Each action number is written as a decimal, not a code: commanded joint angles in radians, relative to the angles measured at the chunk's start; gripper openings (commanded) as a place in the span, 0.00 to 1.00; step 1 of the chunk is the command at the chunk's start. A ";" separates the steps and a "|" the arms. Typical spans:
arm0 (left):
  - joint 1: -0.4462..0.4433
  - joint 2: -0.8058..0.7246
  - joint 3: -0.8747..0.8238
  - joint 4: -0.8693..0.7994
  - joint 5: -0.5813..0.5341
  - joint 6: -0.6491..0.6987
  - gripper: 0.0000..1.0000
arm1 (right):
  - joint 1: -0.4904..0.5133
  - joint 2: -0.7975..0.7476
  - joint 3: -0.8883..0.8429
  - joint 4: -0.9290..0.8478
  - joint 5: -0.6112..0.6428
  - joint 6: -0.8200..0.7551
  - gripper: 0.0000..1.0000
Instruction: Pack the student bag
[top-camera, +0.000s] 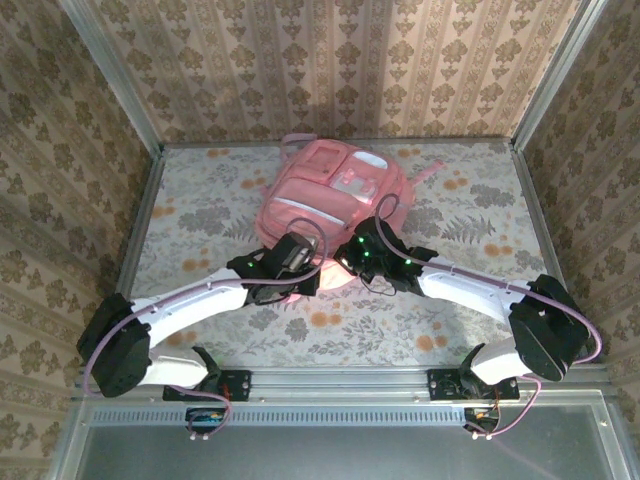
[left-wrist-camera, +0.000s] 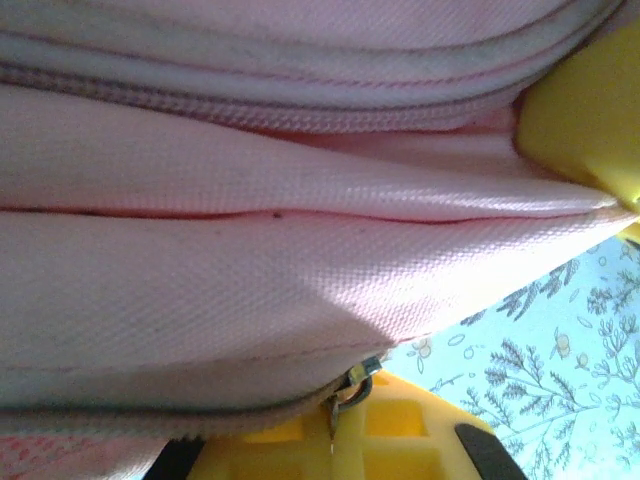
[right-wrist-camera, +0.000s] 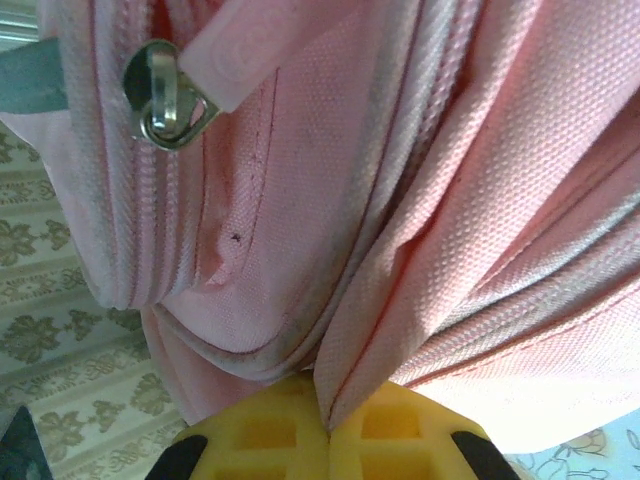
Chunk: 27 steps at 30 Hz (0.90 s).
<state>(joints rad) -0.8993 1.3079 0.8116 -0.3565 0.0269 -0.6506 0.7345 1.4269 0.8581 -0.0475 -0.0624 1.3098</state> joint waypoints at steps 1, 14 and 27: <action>0.027 -0.021 -0.017 -0.129 0.027 0.032 0.00 | -0.013 -0.003 0.038 -0.055 0.087 -0.078 0.00; 0.049 -0.036 -0.011 -0.143 0.130 0.072 0.00 | -0.025 -0.026 0.062 -0.094 -0.005 -0.202 0.47; -0.080 0.039 0.120 -0.057 0.209 0.110 0.00 | -0.032 -0.328 -0.226 -0.019 -0.054 0.016 0.52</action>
<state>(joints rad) -0.9546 1.3254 0.8772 -0.4339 0.1749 -0.5797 0.7048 1.1034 0.6842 -0.1074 -0.0715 1.2407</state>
